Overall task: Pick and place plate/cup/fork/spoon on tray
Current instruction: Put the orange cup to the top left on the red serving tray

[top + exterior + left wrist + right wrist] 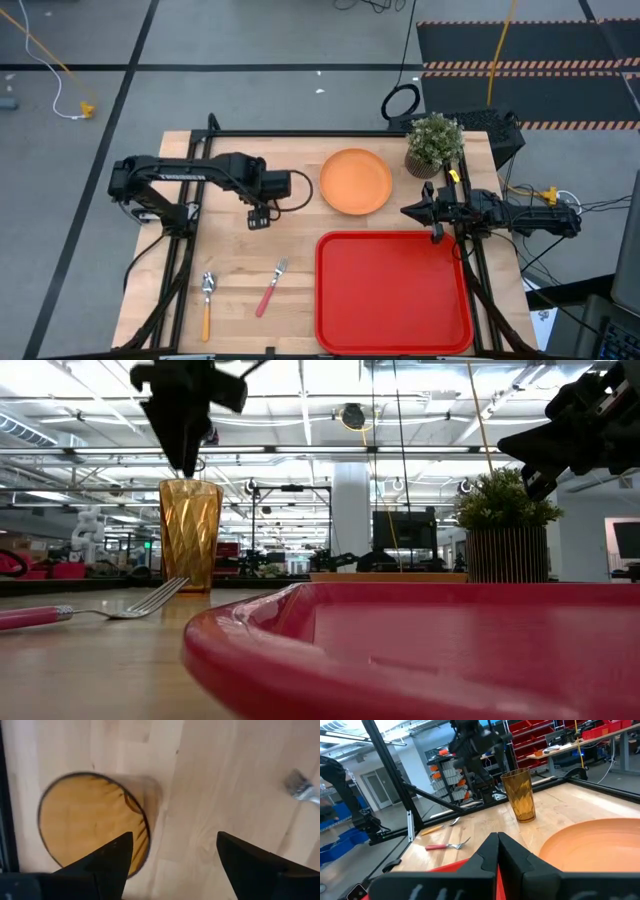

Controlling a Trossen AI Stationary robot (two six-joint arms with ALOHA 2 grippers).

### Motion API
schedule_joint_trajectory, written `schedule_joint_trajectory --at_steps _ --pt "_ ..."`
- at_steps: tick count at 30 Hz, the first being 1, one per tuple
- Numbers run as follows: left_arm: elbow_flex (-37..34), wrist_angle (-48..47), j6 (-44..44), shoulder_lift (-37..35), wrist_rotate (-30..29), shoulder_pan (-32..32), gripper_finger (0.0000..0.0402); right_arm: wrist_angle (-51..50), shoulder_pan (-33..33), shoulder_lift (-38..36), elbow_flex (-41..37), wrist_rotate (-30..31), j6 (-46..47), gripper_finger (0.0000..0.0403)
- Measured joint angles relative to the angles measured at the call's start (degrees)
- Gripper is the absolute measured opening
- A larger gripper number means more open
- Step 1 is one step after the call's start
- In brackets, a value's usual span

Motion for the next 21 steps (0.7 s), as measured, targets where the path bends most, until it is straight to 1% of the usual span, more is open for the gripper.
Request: schedule_joint_trajectory --at_steps 3,5,9,14,21 --pt "-2.46 1.44 -0.6 0.0 -0.04 0.66 0.0283 0.0 -0.01 0.0 0.01 0.0 0.01 0.0" --pt "-3.76 3.18 -0.62 0.0 -0.03 0.94 0.0275 0.07 -0.01 0.0 0.01 0.0 0.15 0.0" --pt "-5.68 6.86 -0.09 0.0 0.84 1.32 0.0238 0.62 0.0 0.0 0.01 0.0 1.94 0.0" --pt "-6.81 8.17 0.38 0.0 1.68 1.39 0.0166 1.06 -0.01 0.0 1.32 0.0 4.06 0.0" --pt "-6.27 8.08 2.23 0.0 2.1 1.39 0.0032 1.17 0.0 1.24 4.05 0.02 4.18 0.0"
